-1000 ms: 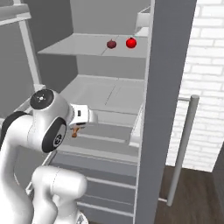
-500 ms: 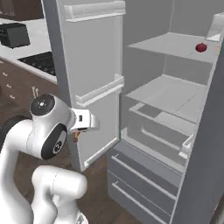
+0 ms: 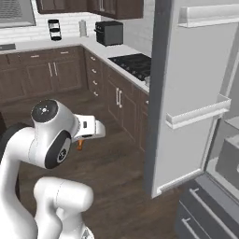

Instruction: Place one tomato and one chicken drumstick in each tupperware on the nearby counter, to pack two identical lunches.

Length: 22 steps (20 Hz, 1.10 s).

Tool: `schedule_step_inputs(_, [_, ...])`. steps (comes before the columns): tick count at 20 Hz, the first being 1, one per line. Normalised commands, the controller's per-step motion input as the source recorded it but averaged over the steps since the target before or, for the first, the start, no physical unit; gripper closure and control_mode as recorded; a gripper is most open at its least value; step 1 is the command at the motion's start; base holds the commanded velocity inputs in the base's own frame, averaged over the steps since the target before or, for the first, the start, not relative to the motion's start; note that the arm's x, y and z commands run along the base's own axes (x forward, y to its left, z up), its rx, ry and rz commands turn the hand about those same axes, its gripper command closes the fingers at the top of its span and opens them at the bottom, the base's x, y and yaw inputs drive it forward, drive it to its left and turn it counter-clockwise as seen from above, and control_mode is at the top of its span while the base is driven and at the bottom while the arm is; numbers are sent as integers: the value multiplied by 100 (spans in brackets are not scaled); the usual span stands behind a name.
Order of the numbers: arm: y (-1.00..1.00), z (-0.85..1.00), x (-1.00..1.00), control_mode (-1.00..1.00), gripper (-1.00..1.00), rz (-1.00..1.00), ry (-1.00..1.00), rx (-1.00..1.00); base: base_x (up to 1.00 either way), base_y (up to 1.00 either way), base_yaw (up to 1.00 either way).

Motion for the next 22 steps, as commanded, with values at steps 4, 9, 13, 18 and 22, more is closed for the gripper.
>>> schedule_step_inputs(4, [0, 0, 0, 100, 100, 0, 0, 0, 100, 2, 1])
schedule_step_inputs(9, [0, 0, 0, 100, 100, 0, 0, 0, 100, -7, 0])
schedule_step_inputs(13, [0, 0, 0, 100, 100, 0, 0, 0, 100, 0, 0])
schedule_step_inputs(18, [0, 0, 0, 100, 100, 0, 0, 0, 100, 0, -21])
schedule_step_inputs(22, [0, 0, 0, 100, 100, 0, 0, 0, 80, 0, -64])
